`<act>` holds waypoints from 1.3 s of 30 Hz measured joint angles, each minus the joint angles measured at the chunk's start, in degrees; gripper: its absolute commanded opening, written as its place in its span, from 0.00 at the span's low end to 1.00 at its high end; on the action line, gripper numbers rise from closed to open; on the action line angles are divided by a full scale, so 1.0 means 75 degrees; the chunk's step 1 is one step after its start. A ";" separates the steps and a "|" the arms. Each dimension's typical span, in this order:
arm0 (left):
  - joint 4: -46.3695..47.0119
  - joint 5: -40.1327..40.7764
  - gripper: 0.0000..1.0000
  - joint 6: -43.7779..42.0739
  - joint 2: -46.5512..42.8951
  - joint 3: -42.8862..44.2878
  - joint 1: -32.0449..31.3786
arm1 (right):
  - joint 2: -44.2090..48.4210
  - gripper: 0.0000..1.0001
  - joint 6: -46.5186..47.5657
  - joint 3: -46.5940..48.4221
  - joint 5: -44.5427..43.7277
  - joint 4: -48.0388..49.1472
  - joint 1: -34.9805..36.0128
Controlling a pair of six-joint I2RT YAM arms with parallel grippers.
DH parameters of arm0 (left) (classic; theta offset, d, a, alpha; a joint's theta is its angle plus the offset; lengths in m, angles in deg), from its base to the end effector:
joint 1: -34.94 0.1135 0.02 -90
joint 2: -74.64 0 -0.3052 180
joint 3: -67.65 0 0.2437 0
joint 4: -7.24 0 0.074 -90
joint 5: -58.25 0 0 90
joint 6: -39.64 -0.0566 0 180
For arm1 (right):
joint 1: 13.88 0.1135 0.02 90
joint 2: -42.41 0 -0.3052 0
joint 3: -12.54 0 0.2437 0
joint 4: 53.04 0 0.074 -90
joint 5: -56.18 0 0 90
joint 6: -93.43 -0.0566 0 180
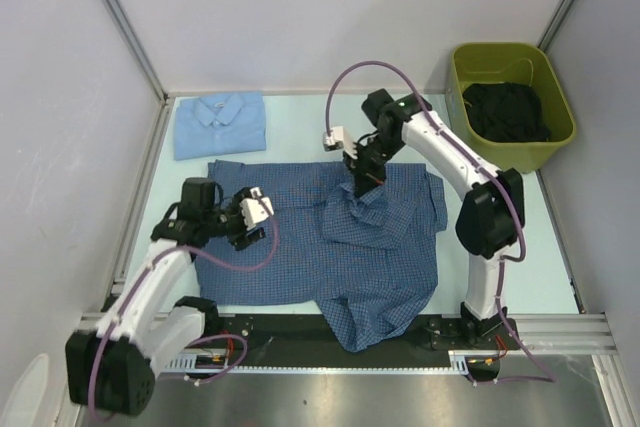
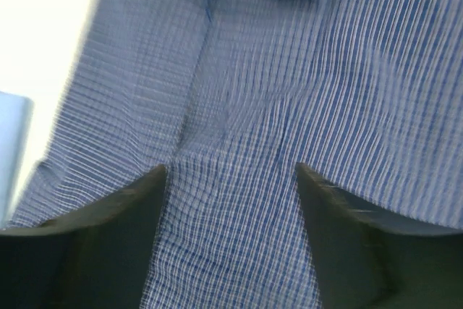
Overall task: Fold and stack the long sleeve shirts
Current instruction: Fold the shirt
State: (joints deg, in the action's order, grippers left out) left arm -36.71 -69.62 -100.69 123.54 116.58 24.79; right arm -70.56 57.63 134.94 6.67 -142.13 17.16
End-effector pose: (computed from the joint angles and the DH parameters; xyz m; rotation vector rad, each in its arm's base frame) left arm 0.1401 -0.0604 0.2613 1.3550 1.7010 -0.3790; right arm 0.3242 0.2380 0.3193 -1.8816 1.9126 0.9202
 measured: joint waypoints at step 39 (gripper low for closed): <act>-0.0385 0.3005 0.19 -0.5974 0.4619 0.1612 0.1944 | 0.4348 0.00 0.0481 -0.2713 -0.1772 -0.0379 -0.0970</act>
State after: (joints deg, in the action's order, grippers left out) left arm -39.59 -47.09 -145.49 158.18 128.67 39.37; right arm -37.95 61.23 114.59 -6.62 -144.97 9.89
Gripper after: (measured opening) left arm 0.005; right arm 0.033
